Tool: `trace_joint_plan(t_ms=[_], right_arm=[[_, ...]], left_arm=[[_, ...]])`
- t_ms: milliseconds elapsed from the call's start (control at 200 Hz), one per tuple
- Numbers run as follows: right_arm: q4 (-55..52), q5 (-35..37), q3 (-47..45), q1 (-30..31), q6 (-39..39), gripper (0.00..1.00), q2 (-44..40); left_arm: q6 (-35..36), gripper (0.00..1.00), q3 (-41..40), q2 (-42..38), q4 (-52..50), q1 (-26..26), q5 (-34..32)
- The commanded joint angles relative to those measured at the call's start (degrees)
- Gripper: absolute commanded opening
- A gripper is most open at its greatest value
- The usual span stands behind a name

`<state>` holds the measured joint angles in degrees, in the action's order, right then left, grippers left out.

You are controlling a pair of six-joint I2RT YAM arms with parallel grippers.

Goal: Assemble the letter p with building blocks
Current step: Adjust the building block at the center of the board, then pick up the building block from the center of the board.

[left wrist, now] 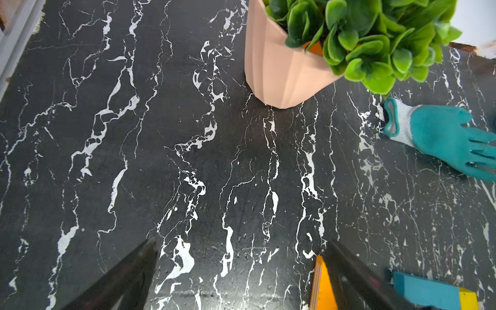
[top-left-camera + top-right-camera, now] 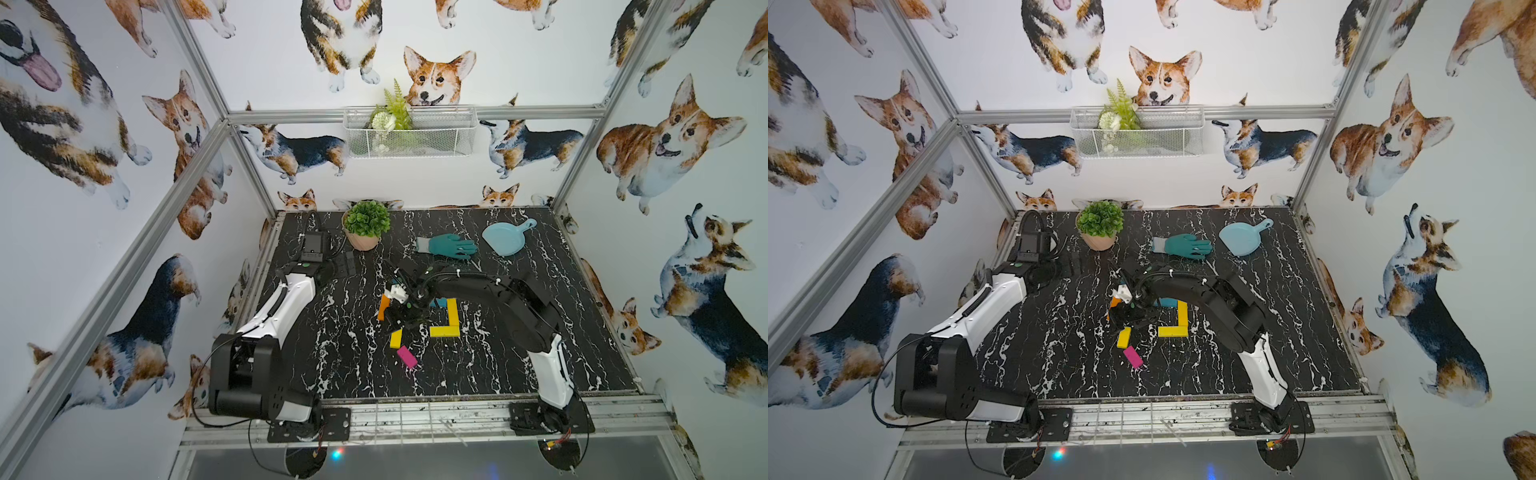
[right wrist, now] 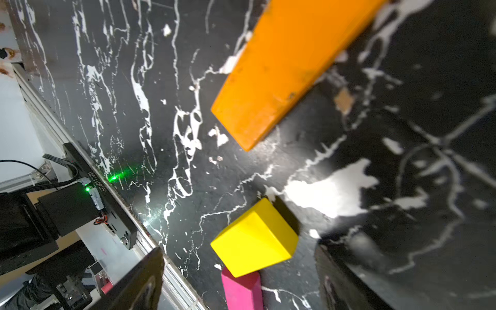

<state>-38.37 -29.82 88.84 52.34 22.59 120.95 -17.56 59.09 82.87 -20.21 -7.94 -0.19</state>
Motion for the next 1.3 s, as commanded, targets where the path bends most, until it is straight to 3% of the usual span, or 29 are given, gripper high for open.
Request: trace_joint_plan(t_ms=[0, 290, 420, 561, 686, 821, 1081, 1296], right_arm=[[-1.3, -1.9, 2.1, 1.3, -0.7, 0.89, 1.8], [-2.8, -2.7, 4.2, 3.4, -1.0, 0.89, 1.7], [-2.0, 0.7, 2.2, 2.1, 0.1, 0.89, -2.0], [4.7, 4.4, -5.7, -4.2, 5.0, 0.89, -11.2], [6.2, 12.6, -10.0, -9.1, 5.5, 1.0, -20.7], [8.9, 17.0, -12.2, -14.4, 6.3, 1.0, -26.9], [14.7, 13.6, -19.1, -28.0, 10.7, 1.0, -34.4], [12.7, 14.0, -21.2, -32.5, 7.5, 1.0, -37.5]], left_arm=[[-0.8, 1.0, -0.1, 0.1, 1.1, 0.1, -0.4], [-0.5, 1.0, -0.3, 0.0, 1.0, 0.1, -0.2], [0.6, 1.0, 0.4, 0.8, 0.2, 0.1, 1.6], [3.2, 1.0, 2.4, 3.2, -2.7, -1.7, 4.1], [7.4, 1.0, 5.6, 6.3, -7.6, -7.1, 1.5], [8.3, 1.0, 8.0, 9.5, -10.6, -11.3, 3.1], [8.2, 0.96, 11.3, 17.0, -16.1, -19.5, 0.9], [6.6, 0.92, 13.5, 21.3, -19.0, -23.9, -2.2]])
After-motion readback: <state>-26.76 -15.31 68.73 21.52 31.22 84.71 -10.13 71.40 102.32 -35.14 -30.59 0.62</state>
